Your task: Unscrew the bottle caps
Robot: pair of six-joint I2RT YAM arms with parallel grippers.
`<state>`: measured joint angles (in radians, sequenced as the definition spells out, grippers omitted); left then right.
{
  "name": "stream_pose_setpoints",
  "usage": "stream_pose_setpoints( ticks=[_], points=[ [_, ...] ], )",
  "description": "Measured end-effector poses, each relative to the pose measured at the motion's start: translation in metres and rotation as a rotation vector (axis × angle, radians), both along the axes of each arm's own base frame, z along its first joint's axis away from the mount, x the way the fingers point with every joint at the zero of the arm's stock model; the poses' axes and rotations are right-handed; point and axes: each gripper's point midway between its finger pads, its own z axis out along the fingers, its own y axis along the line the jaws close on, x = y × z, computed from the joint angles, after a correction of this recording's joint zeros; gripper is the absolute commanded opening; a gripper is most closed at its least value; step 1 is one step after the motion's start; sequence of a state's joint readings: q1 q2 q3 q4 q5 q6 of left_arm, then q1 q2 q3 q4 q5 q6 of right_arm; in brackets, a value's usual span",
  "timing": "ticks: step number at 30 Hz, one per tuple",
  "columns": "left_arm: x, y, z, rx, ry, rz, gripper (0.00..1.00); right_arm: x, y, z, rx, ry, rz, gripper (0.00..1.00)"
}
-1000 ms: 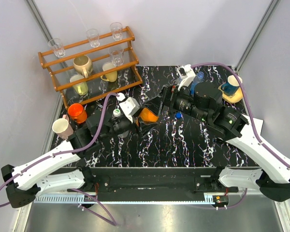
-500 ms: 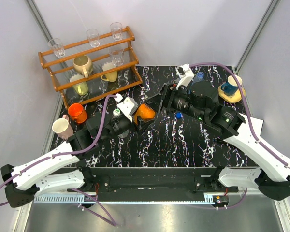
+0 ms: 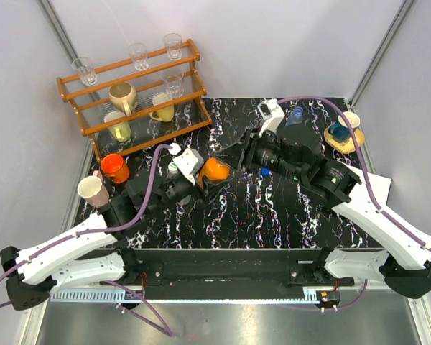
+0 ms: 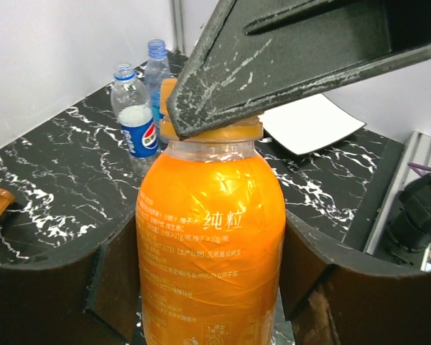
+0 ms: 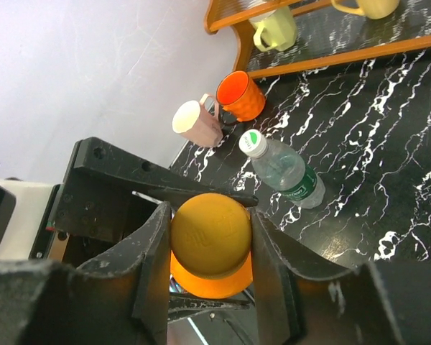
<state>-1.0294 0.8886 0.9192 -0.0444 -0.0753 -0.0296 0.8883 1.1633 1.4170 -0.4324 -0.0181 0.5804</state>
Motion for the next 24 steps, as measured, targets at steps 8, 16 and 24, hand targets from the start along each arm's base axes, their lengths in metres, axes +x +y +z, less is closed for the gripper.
stream_pose_setpoints(
  ticks=[8, 16, 24],
  points=[
    [-0.036, -0.006, 0.009, -0.078, 0.034, -0.268, 0.52, -0.041, -0.005, 0.011, -0.013, -0.177, 0.224, 0.00],
    [-0.102, -0.019, 0.043, -0.189, 0.143, -0.734, 0.52, -0.109, -0.020, 0.047, 0.030, -0.467, 0.546, 0.00],
    [-0.143, -0.015, 0.049, -0.192, 0.273, -1.018, 0.51, -0.152, -0.020, 0.053, 0.075, -0.609, 0.836, 0.00]
  ],
)
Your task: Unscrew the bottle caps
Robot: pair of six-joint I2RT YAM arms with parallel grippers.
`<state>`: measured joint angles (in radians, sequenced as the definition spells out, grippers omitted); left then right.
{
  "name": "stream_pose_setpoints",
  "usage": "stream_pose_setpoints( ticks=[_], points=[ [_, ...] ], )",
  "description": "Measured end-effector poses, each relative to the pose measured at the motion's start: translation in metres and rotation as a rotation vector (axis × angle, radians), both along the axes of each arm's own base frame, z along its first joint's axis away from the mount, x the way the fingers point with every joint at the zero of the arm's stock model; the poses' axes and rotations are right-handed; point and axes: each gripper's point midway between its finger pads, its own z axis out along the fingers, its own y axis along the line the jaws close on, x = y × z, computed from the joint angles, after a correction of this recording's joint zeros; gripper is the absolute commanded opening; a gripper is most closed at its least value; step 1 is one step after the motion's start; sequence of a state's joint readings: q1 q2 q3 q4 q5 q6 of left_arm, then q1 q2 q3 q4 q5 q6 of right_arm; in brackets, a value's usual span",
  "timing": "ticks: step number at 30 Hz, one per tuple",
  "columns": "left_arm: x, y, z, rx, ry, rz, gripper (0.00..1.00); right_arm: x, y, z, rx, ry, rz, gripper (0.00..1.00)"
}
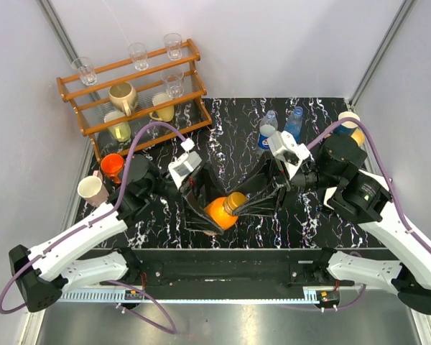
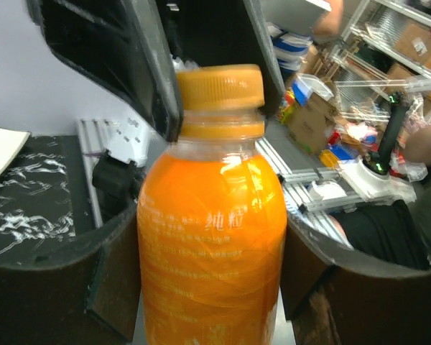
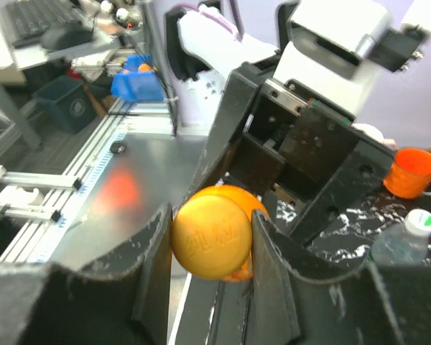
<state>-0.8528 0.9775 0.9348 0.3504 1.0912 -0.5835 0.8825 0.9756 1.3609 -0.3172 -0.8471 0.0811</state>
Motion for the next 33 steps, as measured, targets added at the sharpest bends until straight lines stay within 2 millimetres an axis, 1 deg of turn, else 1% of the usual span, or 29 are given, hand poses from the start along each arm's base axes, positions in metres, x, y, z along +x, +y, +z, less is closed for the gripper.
stream_pose_setpoints(
  ticks=[6, 9, 11, 13, 14, 15, 17, 18, 19, 20, 21, 22, 23, 24, 25, 26, 28, 29, 30, 32, 33],
  points=[
    [-0.018, 0.007, 0.001, -0.007, -0.034, -0.115, 0.52, -0.025, -0.005, 0.006, 0.022, -0.028, 0.164, 0.00],
    [-0.018, 0.008, 0.000, -0.007, -0.052, -0.122, 0.51, -0.029, -0.008, 0.011, 0.037, -0.038, 0.177, 0.00],
    [-0.016, 0.006, -0.001, -0.006, -0.067, -0.109, 0.51, -0.025, -0.010, 0.014, 0.047, -0.040, 0.127, 0.00],
    [-0.007, 0.003, -0.004, 0.010, -0.063, -0.060, 0.51, -0.015, -0.014, 0.024, 0.080, -0.050, 0.020, 0.00],
    [-0.001, 0.001, -0.009, 0.027, -0.057, -0.025, 0.50, -0.006, -0.018, 0.031, 0.104, -0.057, -0.064, 0.00],
    [0.005, -0.001, -0.014, 0.046, -0.052, 0.013, 0.50, 0.007, -0.025, 0.039, 0.138, -0.064, -0.180, 0.00],
    [0.014, -0.002, -0.023, 0.079, -0.046, 0.077, 0.51, 0.036, -0.040, 0.045, 0.179, -0.052, -0.396, 0.00],
    [0.018, -0.001, -0.026, 0.089, -0.050, 0.110, 0.51, 0.056, -0.052, 0.048, 0.207, -0.038, -0.537, 0.00],
    [0.021, 0.001, -0.028, 0.098, -0.057, 0.150, 0.53, 0.076, -0.064, 0.044, 0.222, -0.019, -0.670, 0.00],
    [0.024, 0.003, -0.028, 0.100, -0.068, 0.190, 0.55, 0.099, -0.075, 0.035, 0.220, 0.010, -0.814, 0.00],
    [0.026, 0.007, -0.028, 0.099, -0.081, 0.225, 0.56, 0.114, -0.082, 0.024, 0.205, 0.031, -0.905, 0.00],
    [0.027, 0.012, -0.026, 0.094, -0.095, 0.260, 0.56, 0.132, -0.087, 0.005, 0.176, 0.061, -1.005, 0.00],
    [0.029, 0.018, -0.023, 0.084, -0.114, 0.310, 0.56, 0.150, -0.089, -0.025, 0.117, 0.097, -1.100, 0.00],
    [0.031, 0.022, -0.021, 0.072, -0.131, 0.342, 0.56, 0.161, -0.089, -0.047, 0.066, 0.118, -1.155, 0.00],
    [0.032, 0.026, -0.018, 0.062, -0.142, 0.375, 0.56, 0.173, -0.087, -0.076, 0.005, 0.147, -1.210, 0.00],
    [0.035, 0.032, -0.016, 0.048, -0.159, 0.419, 0.56, 0.181, -0.086, -0.102, -0.053, 0.171, -1.253, 0.00],
    [0.039, 0.041, -0.016, 0.035, -0.174, 0.488, 0.56, 0.193, -0.081, -0.165, -0.192, 0.225, -1.314, 0.00],
    [0.040, 0.046, -0.015, 0.026, -0.181, 0.520, 0.56, 0.196, -0.079, -0.201, -0.277, 0.251, -1.335, 0.00],
    [0.042, 0.050, -0.014, 0.017, -0.190, 0.550, 0.56, 0.197, -0.079, -0.231, -0.346, 0.274, -1.349, 0.00],
    [0.047, 0.056, -0.011, 0.001, -0.202, 0.603, 0.56, 0.196, -0.078, -0.274, -0.452, 0.311, -1.361, 0.00],
    [0.049, 0.058, -0.011, -0.002, -0.204, 0.623, 0.56, 0.196, -0.077, -0.292, -0.496, 0.329, -1.366, 0.00]
  ],
)
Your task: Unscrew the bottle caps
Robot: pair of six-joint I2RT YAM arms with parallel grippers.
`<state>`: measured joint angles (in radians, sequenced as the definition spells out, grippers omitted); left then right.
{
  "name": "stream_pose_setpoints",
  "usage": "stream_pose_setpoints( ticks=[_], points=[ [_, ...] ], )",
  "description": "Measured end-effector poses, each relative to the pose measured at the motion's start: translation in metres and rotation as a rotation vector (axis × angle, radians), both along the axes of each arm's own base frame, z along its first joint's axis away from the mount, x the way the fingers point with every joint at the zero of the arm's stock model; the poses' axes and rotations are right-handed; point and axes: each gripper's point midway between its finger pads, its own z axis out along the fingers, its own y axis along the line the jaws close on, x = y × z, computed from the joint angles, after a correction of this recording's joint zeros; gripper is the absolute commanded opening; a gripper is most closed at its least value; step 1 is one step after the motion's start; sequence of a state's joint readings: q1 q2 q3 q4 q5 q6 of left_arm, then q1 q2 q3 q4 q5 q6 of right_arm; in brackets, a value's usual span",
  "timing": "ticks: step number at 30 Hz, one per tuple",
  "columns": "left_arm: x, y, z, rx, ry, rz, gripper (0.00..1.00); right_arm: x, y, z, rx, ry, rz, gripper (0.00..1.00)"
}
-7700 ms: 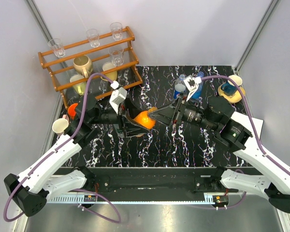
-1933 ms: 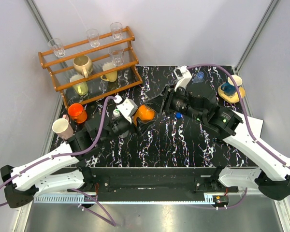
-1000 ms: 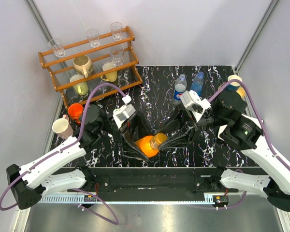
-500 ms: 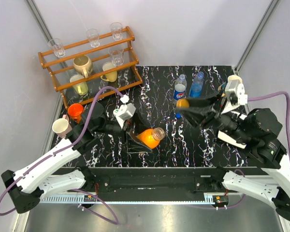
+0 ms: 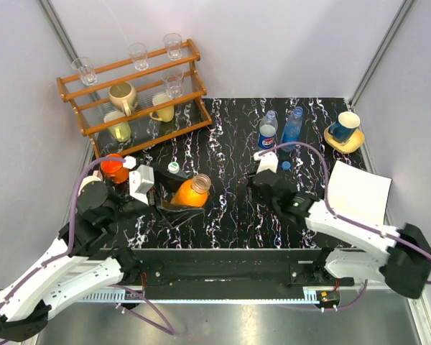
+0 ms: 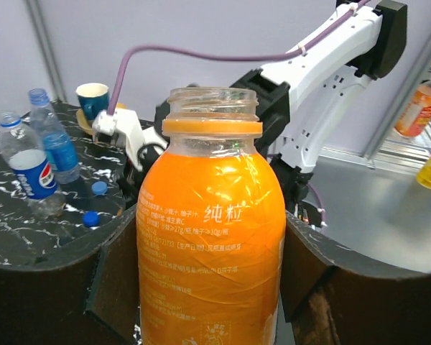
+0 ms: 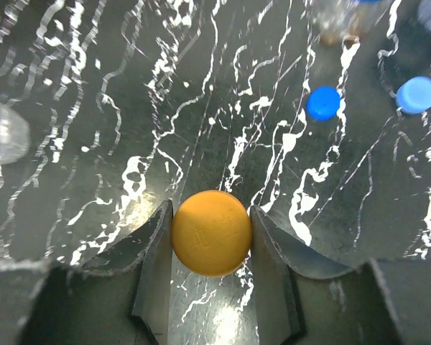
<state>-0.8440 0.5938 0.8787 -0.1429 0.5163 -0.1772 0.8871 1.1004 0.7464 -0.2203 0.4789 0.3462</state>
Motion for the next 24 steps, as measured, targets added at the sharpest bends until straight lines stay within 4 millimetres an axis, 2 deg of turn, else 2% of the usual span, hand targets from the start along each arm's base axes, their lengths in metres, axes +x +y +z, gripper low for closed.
stream_pose_setpoints(
  ticks=[2, 7, 11, 15, 22, 24],
  points=[
    [0.004, 0.003, 0.000, -0.003, -0.006, 0.033, 0.56, 0.005, 0.005, -0.028, -0.029, 0.059, -0.018, 0.00],
    [0.010, 0.008, -0.004, 0.010, -0.001, 0.079, 0.57, 0.022, 0.010, -0.084, -0.045, 0.188, -0.069, 0.00],
    [0.010, 0.012, -0.009, 0.013, 0.003, 0.098, 0.57, 0.039, 0.011, -0.112, -0.038, 0.262, -0.105, 0.00],
    [0.009, 0.016, -0.012, 0.009, 0.002, 0.108, 0.57, 0.062, 0.023, -0.124, -0.025, 0.288, -0.116, 0.00],
    [0.010, 0.016, -0.017, 0.015, 0.007, 0.112, 0.57, 0.099, 0.052, -0.124, 0.006, 0.288, -0.105, 0.00],
    [0.010, 0.016, -0.018, 0.017, 0.007, 0.115, 0.57, 0.107, 0.058, -0.125, 0.008, 0.292, -0.103, 0.04]
  ],
)
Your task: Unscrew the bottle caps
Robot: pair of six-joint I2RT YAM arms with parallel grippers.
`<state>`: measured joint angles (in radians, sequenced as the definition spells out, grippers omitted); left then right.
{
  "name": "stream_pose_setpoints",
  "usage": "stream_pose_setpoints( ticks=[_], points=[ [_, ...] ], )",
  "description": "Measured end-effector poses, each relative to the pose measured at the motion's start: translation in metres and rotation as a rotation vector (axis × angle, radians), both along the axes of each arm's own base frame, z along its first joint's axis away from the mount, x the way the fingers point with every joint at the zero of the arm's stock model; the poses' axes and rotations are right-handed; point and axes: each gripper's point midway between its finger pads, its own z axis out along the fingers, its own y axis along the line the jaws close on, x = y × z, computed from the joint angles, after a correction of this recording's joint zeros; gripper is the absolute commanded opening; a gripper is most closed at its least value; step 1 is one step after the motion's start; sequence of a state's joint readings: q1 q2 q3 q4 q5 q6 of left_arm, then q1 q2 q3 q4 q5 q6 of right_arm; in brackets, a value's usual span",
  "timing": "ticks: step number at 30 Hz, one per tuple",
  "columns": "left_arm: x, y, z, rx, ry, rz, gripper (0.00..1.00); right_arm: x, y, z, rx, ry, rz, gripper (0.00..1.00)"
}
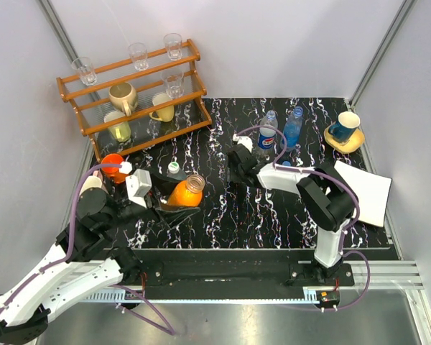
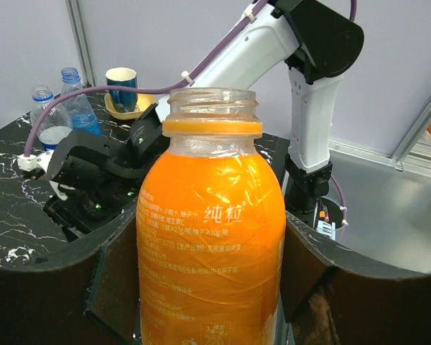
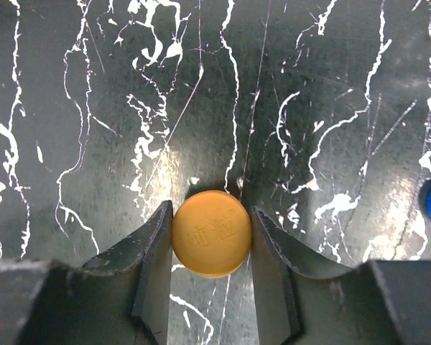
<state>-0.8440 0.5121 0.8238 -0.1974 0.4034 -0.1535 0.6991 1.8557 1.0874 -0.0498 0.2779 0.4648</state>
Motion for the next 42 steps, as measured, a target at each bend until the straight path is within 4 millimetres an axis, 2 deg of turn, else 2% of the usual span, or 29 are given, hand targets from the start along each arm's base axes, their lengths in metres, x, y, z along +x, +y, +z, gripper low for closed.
stream_pose_setpoints(
  ticks=[1, 3, 5, 6, 8, 11, 14, 18, 24, 27, 29, 31, 33, 35, 36, 38, 39, 40, 42],
  points=[
    [0.000, 0.000, 0.000, 0.000, 0.000, 0.001, 0.57, 0.002, 0.002, -0.002, 0.000, 0.003, 0.001, 0.09],
    [0.001, 0.000, 0.000, 0.002, -0.003, 0.003, 0.57, 0.005, 0.004, -0.007, -0.006, 0.017, 0.002, 0.11],
    [0.001, 0.001, -0.001, 0.006, -0.002, 0.008, 0.58, 0.007, 0.004, -0.012, -0.016, 0.030, 0.001, 0.18],
    [0.002, 0.001, -0.002, 0.007, -0.001, 0.009, 0.58, 0.008, 0.004, -0.012, -0.017, 0.032, 0.002, 0.22],
    [0.002, 0.001, -0.003, 0.011, 0.002, 0.009, 0.58, 0.012, 0.005, -0.013, -0.018, 0.034, 0.000, 0.38],
    [0.002, 0.001, -0.003, 0.012, 0.003, 0.009, 0.58, 0.013, 0.005, -0.013, -0.021, 0.037, -0.001, 0.54],
    [0.002, 0.001, -0.004, 0.013, 0.003, 0.009, 0.58, 0.013, 0.006, -0.013, -0.020, 0.038, 0.001, 0.63],
    [0.003, 0.000, -0.010, 0.024, 0.013, 0.009, 0.58, 0.013, 0.007, -0.012, -0.016, 0.036, 0.003, 0.69],
    [0.003, -0.001, -0.012, 0.029, 0.018, 0.009, 0.59, 0.008, 0.003, -0.010, -0.026, 0.051, 0.003, 0.72],
    [0.003, -0.001, -0.012, 0.029, 0.018, 0.009, 0.59, 0.003, 0.000, 0.002, -0.024, 0.058, 0.008, 0.74],
    [0.003, -0.001, -0.012, 0.029, 0.018, 0.009, 0.59, 0.001, -0.001, 0.024, -0.004, 0.037, 0.010, 0.75],
    [0.003, -0.001, -0.012, 0.030, 0.018, 0.009, 0.59, 0.002, 0.000, 0.068, 0.040, -0.020, 0.009, 0.75],
    [0.003, -0.001, -0.013, 0.031, 0.019, 0.011, 0.59, 0.007, 0.004, 0.129, 0.117, -0.120, 0.011, 0.75],
    [0.005, -0.001, -0.014, 0.034, 0.022, 0.014, 0.59, 0.006, 0.004, 0.209, 0.231, -0.262, 0.016, 0.75],
    [0.005, -0.002, -0.014, 0.036, 0.024, 0.016, 0.59, 0.002, 0.002, 0.241, 0.280, -0.322, 0.021, 0.75],
    [0.008, -0.004, -0.017, 0.048, 0.029, 0.020, 0.59, -0.019, -0.008, 0.312, 0.404, -0.455, 0.054, 0.77],
    [0.010, -0.005, -0.019, 0.054, 0.032, 0.021, 0.59, -0.031, -0.012, 0.337, 0.455, -0.502, 0.076, 0.79],
    [0.012, -0.007, -0.022, 0.064, 0.038, 0.022, 0.59, -0.051, -0.017, 0.371, 0.535, -0.571, 0.127, 0.80],
    [0.016, -0.011, -0.028, 0.085, 0.050, 0.025, 0.59, -0.081, -0.021, 0.405, 0.633, -0.637, 0.208, 0.85]
  ],
)
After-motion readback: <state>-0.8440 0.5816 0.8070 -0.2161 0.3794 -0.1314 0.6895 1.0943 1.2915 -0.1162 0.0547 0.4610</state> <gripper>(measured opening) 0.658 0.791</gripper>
